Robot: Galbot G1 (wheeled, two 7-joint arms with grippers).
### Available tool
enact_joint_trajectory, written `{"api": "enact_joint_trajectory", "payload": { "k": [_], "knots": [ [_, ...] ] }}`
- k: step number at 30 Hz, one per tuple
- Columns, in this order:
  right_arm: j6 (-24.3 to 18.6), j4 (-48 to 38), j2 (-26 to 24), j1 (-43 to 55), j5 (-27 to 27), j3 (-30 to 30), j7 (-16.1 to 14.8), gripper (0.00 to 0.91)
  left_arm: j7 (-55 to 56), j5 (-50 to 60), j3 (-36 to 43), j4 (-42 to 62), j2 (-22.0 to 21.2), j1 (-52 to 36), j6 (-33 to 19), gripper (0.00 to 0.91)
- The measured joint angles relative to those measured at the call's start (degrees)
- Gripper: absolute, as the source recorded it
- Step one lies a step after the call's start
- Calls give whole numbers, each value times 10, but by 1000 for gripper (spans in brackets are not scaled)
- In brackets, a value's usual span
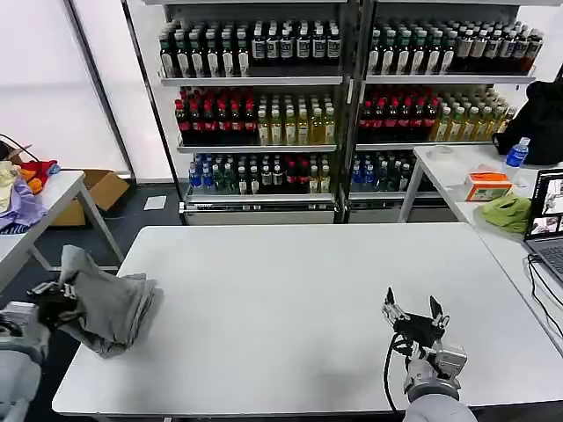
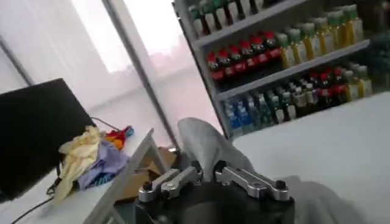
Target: Fold and organize the clothes.
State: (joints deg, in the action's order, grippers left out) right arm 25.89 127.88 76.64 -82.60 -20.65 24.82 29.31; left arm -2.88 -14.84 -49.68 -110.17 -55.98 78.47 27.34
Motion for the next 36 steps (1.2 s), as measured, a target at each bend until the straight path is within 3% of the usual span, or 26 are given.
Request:
{"api": "enact_joint_trajectory", "payload": {
  "k": [10, 18, 19, 21, 36],
  "knots": [
    [3, -4, 21, -18, 32, 11, 1, 907, 56, 35, 207, -85, -96, -13, 27, 0],
    [11, -6, 35, -30, 60, 17, -6, 907, 78, 86, 365, -49, -160, -74, 40, 0],
    [11, -8, 36, -30, 64, 16, -7, 907, 81, 89, 376, -44, -164, -81, 42, 131],
    [14, -11, 40, -29, 70, 15, -7, 907, 86, 90, 396, -37, -172, -95, 45, 907],
    [46, -46, 48, 4, 87, -17, -8, 907, 106, -4, 446, -16, -209, -145, 20, 907]
  ]
}}
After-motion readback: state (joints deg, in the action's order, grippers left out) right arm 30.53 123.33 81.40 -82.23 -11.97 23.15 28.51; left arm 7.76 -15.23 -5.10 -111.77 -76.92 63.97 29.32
